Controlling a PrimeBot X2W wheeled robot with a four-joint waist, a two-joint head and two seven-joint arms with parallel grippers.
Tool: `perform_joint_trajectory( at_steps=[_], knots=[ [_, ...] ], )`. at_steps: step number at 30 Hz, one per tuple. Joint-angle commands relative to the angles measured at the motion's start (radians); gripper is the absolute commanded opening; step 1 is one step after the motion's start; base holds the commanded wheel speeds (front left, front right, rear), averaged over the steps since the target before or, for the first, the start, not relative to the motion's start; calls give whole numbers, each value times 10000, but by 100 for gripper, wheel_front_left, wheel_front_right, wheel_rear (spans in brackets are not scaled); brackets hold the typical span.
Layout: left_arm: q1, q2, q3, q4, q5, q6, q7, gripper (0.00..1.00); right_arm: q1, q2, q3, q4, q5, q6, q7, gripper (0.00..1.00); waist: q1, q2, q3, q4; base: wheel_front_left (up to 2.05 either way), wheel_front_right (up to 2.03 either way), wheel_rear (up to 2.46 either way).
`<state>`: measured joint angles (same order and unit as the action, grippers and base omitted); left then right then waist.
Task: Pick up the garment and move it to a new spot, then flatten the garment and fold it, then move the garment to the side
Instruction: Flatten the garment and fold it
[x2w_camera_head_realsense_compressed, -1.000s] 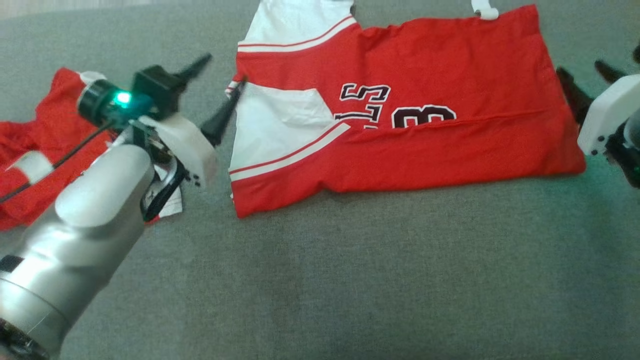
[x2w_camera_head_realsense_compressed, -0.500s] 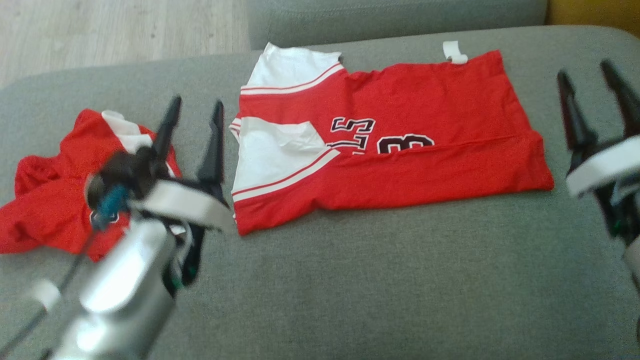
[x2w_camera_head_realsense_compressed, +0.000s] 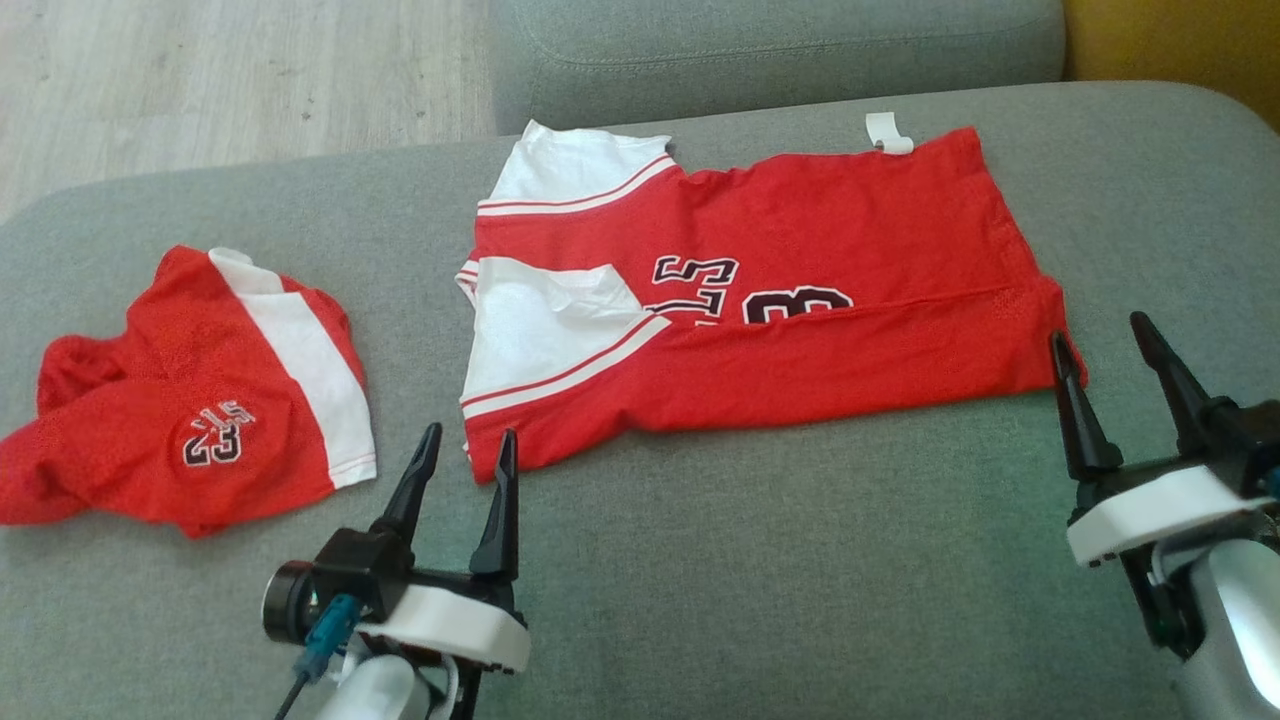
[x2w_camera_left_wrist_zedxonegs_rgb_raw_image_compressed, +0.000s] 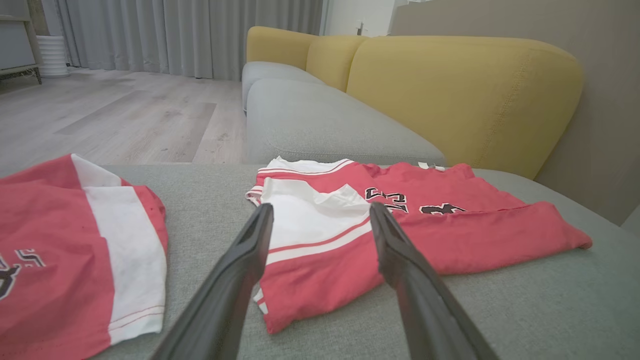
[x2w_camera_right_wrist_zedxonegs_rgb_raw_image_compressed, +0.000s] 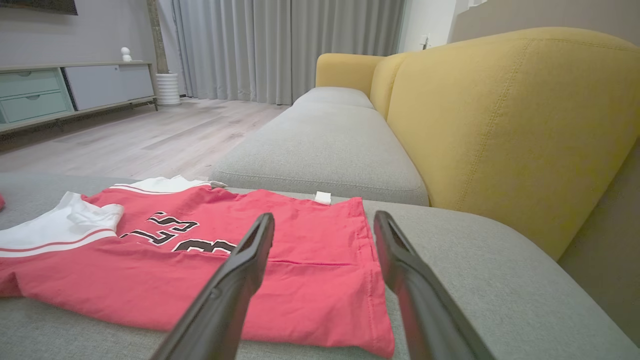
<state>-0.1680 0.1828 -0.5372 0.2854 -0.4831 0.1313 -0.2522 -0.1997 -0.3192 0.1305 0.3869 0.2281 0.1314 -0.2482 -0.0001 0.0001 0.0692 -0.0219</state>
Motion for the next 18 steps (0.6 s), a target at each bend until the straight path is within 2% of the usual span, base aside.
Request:
perform_joint_trajectory(
  at_steps=[1,8,12,18],
  knots=[
    [-338,-25,555,-196,222,-47,-94,100,-192,-96,31,-412,-102,-7,-134,100,1,-1,25,-9,0,0,0],
    [-463,-521,1108,354,808,-375,-94,100,-165,-93,-71,-632,-250,-7,-84,100,1,-1,130,-32,0,0,0],
    [-731,-620,1080,1228,928,-591,-95,100,-221,-140,-47,-800,-266,-7,32,100,1,-1,294,-90,0,0,0],
    [-1725,-795,885,2902,1094,-503,269,100,-325,-217,69,-1011,-300,-7,226,100,1,-1,705,-174,0,0,0]
  ],
)
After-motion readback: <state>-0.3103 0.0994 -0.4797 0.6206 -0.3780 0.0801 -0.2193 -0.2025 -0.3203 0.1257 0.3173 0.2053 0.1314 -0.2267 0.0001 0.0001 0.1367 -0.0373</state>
